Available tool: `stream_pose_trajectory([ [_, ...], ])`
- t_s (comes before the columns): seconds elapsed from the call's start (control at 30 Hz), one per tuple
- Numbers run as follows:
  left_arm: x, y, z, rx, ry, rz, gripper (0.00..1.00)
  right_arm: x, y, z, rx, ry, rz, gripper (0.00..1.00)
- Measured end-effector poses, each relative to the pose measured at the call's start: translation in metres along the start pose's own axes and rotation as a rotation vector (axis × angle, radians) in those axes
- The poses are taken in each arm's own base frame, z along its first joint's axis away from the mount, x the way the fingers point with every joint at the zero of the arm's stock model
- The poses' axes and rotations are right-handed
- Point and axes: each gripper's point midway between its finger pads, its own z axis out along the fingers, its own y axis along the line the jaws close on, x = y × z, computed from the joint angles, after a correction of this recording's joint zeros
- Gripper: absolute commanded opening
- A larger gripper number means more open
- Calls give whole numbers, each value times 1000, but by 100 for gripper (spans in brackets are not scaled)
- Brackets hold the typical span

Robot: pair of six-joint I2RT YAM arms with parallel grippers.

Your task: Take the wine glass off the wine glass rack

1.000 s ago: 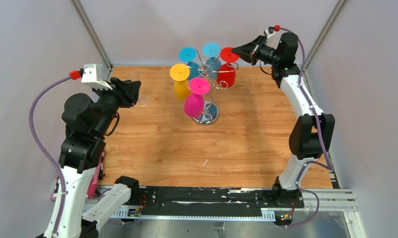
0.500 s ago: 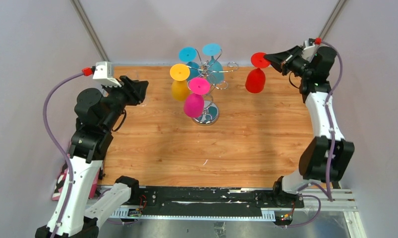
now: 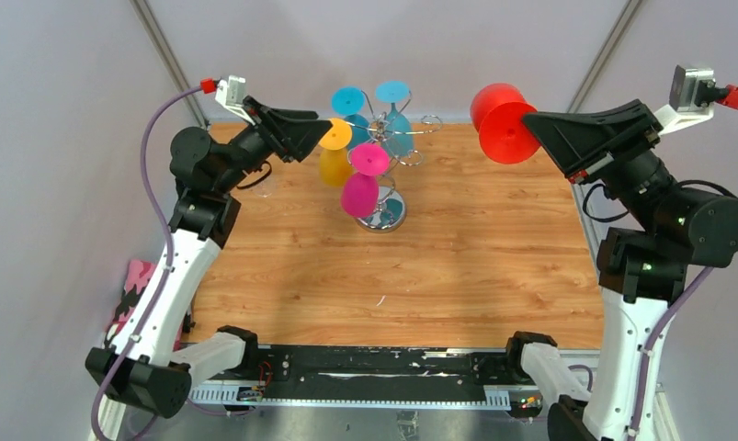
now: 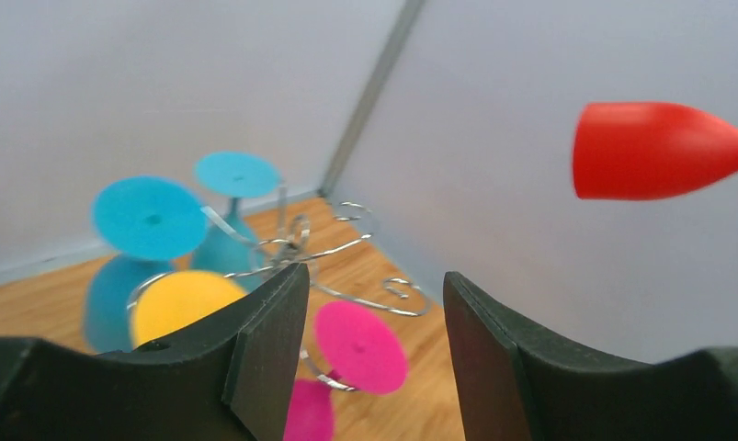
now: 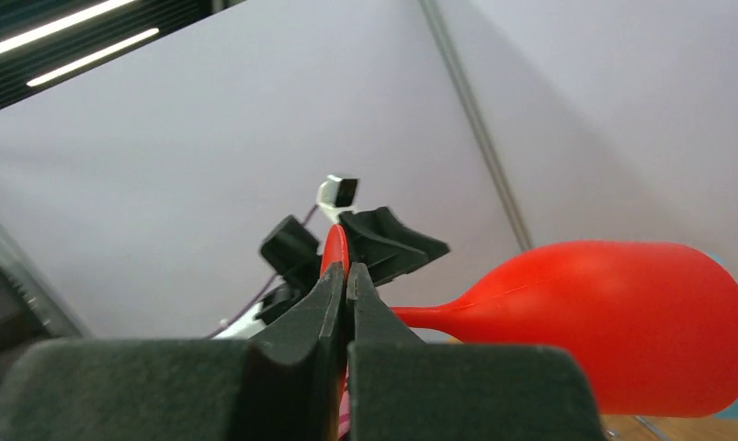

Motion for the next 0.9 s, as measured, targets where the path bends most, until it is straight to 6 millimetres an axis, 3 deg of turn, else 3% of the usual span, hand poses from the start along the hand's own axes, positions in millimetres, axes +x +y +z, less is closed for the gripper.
stream_pose_trajectory([
  [0.07, -4, -18, 8, 119, -10, -27, 61, 0, 23, -1, -100, -4, -8, 0],
  [0.13, -8, -34, 11, 231, -32, -46, 61, 4, 24, 5, -158, 12, 32, 0],
  [0.3, -17, -77, -3, 550, -130, -100, 62, 29, 3, 45, -287, 109, 241, 0],
  [0.4, -18, -91, -10, 695, -149, -129, 62, 51, -16, 70, -314, 171, 361, 0],
  [0.53, -8, -89, -10, 758, -129, -166, 62, 60, -18, 80, -361, 191, 416, 0],
  [0.77, 2, -80, -5, 779, -110, -208, 62, 41, 23, 80, -528, 152, 375, 0],
  [0.9, 8, -73, 1, 768, -96, -234, 62, 43, 36, 84, -583, 156, 383, 0],
])
